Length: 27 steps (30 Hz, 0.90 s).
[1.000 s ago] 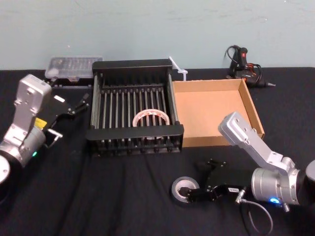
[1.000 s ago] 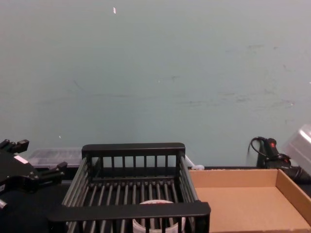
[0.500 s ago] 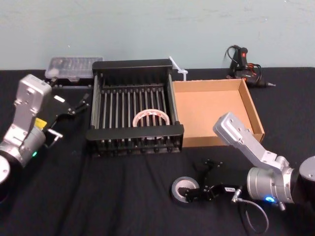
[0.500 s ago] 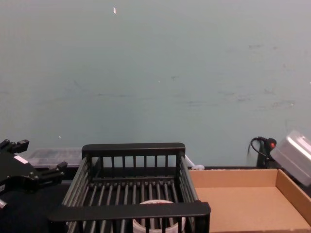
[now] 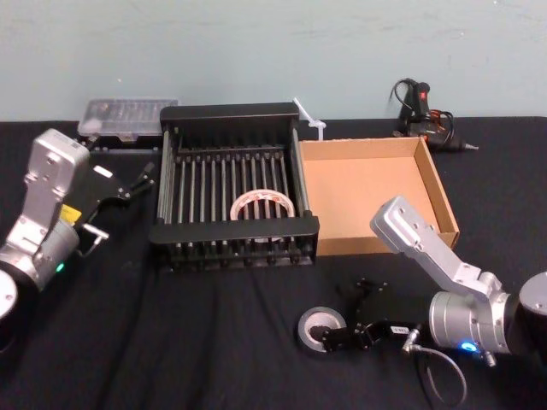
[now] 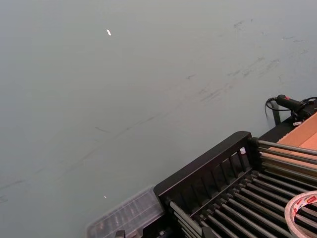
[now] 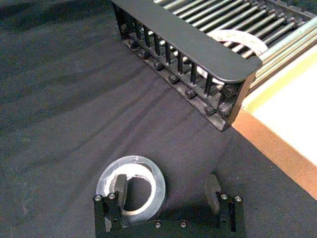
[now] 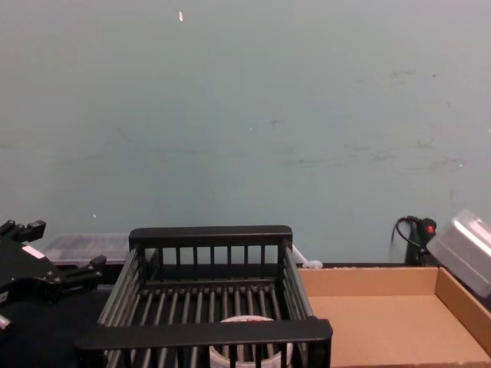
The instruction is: Pick up the white tape and place it into the black box , Pick up the silver tape and place it into the brown box.
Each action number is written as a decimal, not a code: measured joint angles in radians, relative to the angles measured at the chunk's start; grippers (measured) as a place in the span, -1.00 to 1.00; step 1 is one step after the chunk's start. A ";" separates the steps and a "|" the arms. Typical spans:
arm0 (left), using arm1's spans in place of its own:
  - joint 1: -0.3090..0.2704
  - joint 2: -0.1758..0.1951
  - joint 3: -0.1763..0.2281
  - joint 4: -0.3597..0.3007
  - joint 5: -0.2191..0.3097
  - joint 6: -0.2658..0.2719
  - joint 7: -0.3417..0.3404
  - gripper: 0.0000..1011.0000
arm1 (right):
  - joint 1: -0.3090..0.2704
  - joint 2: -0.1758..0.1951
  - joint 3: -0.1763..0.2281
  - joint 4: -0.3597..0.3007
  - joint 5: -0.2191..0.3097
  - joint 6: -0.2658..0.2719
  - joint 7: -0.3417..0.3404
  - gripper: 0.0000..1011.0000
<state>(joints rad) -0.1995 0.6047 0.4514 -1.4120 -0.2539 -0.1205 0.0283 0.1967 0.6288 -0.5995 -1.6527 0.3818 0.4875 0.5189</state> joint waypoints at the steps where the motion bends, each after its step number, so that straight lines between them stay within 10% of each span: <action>1: 0.000 0.000 0.000 0.000 0.000 0.000 0.000 0.98 | 0.000 0.000 0.000 0.000 0.000 0.000 0.000 0.98; 14: 0.000 0.000 0.000 0.000 0.000 0.000 0.000 0.98 | 0.000 0.000 0.000 0.000 0.000 0.000 -0.001 0.82; 27: 0.000 0.000 0.000 0.000 0.000 0.000 0.000 0.98 | 0.000 0.000 0.000 -0.001 0.000 -0.001 -0.002 0.02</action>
<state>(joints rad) -0.1995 0.6047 0.4514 -1.4120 -0.2539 -0.1205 0.0283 0.1968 0.6291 -0.5995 -1.6537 0.3818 0.4865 0.5174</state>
